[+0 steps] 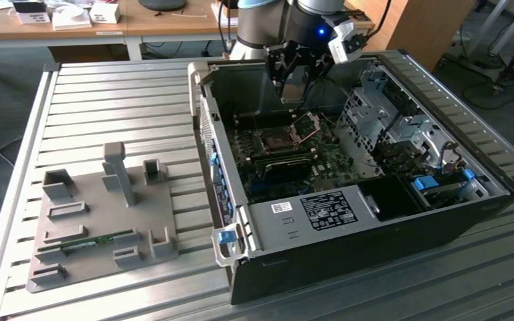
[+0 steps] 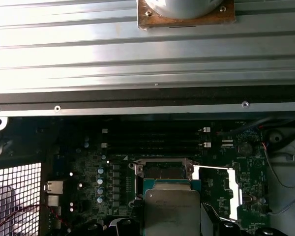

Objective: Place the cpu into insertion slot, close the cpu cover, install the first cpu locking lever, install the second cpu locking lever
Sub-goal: 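Place the cpu into insertion slot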

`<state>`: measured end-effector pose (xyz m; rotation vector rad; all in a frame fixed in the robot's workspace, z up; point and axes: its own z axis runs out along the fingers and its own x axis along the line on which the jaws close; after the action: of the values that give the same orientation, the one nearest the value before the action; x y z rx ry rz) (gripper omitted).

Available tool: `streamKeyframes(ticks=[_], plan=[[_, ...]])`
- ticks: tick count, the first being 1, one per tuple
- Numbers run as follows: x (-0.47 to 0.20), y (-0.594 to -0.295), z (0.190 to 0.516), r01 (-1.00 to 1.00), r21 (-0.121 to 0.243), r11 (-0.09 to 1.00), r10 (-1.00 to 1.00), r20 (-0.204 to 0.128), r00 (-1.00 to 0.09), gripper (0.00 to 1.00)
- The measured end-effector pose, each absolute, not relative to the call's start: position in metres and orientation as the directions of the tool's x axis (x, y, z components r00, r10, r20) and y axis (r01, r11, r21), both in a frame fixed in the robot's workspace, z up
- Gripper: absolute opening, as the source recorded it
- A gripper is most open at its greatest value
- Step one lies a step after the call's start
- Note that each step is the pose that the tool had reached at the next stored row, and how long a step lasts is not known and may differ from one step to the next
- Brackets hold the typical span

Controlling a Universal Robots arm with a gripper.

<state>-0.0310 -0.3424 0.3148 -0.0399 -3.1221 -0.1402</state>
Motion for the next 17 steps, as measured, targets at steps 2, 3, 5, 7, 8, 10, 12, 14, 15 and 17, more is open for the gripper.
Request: streamKeyframes(ticks=[2, 3, 5, 7, 8, 10, 12, 14, 15, 17], plan=[[-0.0310, -0.3424, 0.3135, 0.026, 0.090, 0.996, 0.025, 0.017, -1.000, 0.54], [-0.0310, -0.3424, 0.3128, 0.026, 0.089, 0.996, 0.025, 0.017, -1.000, 0.54], [-0.0310, -0.3424, 0.3115, 0.026, 0.089, 0.996, 0.025, 0.017, -1.000, 0.54], [-0.0310, -0.3424, 0.3115, 0.026, 0.089, 0.996, 0.025, 0.017, -1.000, 0.54], [-0.0310, -0.3424, 0.3114, 0.026, 0.089, 0.996, 0.025, 0.017, -1.000, 0.54], [-0.0310, -0.3424, 0.3113, 0.026, 0.089, 0.996, 0.025, 0.017, -1.000, 0.54], [-0.0310, -0.3424, 0.3112, 0.026, 0.089, 0.996, 0.025, 0.017, -1.000, 0.54], [-0.0309, -0.3424, 0.3104, 0.026, 0.090, 0.996, 0.025, 0.017, -1.000, 0.54], [-0.0310, -0.3424, 0.3100, 0.026, 0.090, 0.996, 0.025, 0.017, -1.000, 0.54], [-0.0310, -0.3424, 0.3095, 0.026, 0.089, 0.996, 0.025, 0.017, -1.000, 0.54]])
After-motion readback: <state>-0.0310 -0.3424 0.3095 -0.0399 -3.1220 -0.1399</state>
